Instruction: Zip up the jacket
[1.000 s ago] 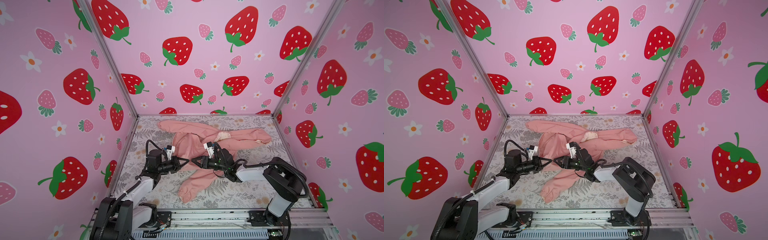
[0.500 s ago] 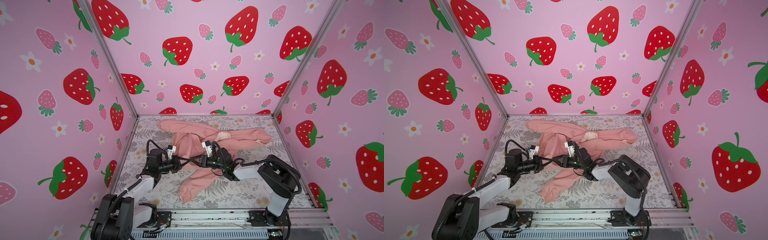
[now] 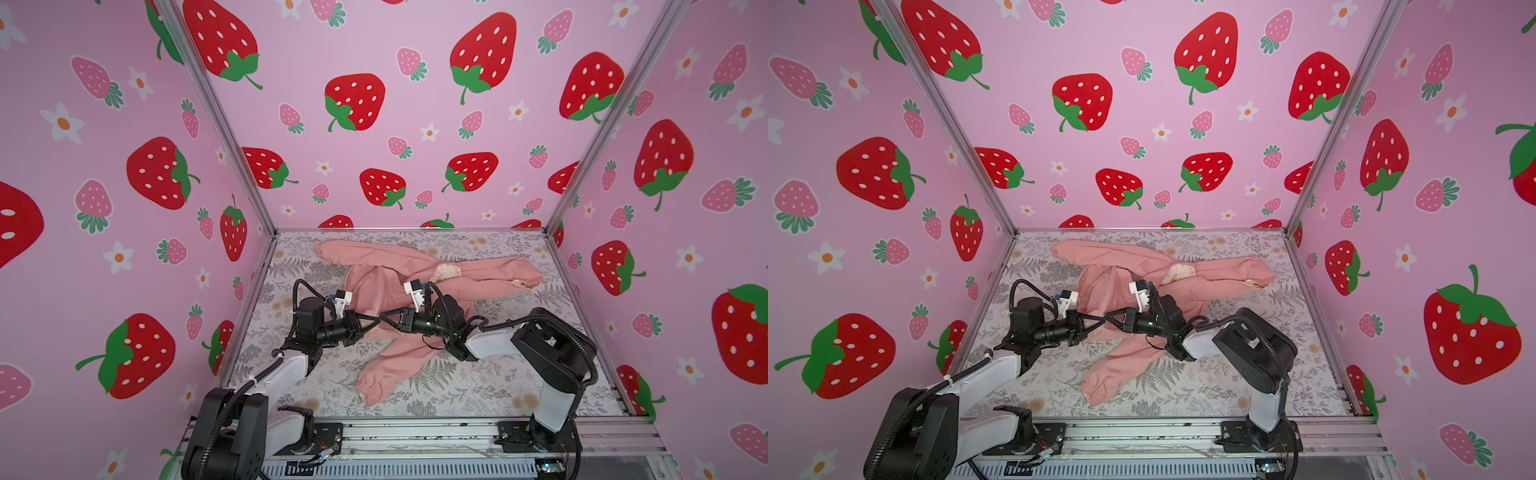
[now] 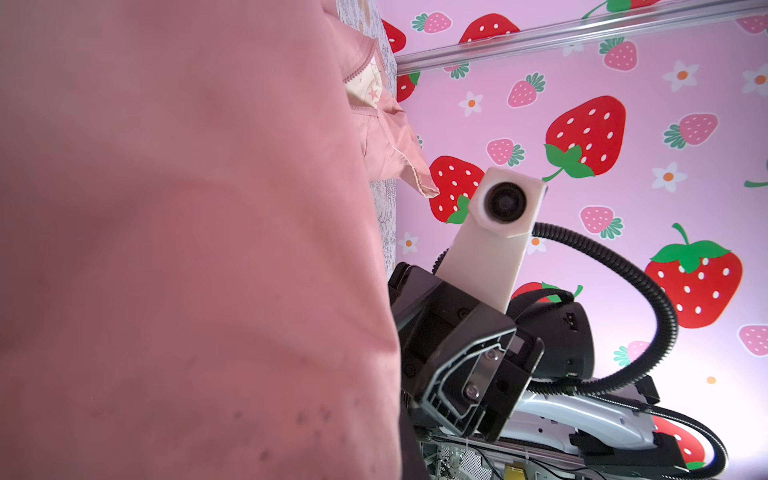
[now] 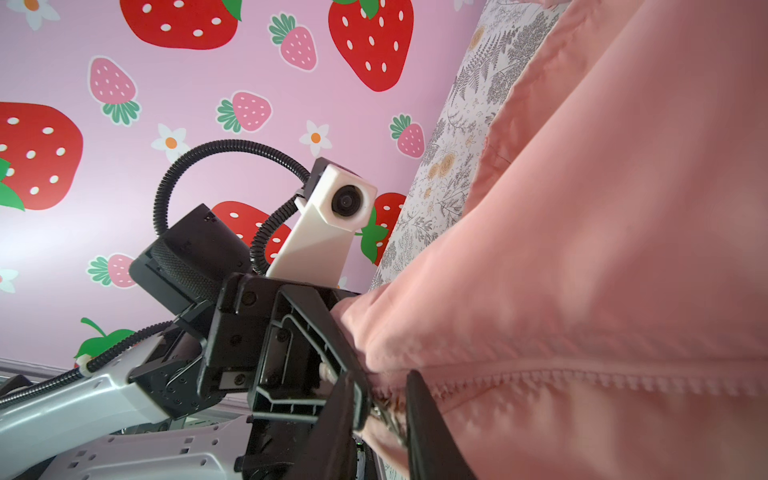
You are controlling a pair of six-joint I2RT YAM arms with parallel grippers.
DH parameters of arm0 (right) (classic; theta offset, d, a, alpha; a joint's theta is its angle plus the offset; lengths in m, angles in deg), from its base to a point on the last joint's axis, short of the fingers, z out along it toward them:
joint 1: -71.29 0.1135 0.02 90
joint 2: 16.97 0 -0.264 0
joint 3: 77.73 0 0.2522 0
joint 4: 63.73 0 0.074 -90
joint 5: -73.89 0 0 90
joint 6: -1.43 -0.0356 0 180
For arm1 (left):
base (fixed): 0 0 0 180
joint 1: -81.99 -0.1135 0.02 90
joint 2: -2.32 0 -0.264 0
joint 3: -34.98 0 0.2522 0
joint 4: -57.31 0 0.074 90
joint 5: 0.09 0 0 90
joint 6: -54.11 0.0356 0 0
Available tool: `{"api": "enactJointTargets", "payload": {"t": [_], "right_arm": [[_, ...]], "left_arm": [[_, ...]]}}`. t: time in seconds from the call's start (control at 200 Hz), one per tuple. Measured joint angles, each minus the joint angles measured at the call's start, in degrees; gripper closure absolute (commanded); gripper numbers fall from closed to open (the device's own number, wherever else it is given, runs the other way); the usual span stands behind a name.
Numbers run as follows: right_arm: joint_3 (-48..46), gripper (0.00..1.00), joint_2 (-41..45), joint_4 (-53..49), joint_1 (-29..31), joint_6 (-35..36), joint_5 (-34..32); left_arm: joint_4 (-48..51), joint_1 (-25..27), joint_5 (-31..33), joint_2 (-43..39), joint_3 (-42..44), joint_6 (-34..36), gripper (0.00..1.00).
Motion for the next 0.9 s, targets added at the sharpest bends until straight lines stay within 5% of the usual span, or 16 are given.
{"api": "enactJointTargets", "payload": {"t": [0.9], "right_arm": [[-0.92, 0.81, -0.09, 1.14, 0.0, -0.92, 0.04]], "left_arm": [[-0.07, 0.0, -0.11, 0.04, 0.0, -0.44, 1.0]]}}
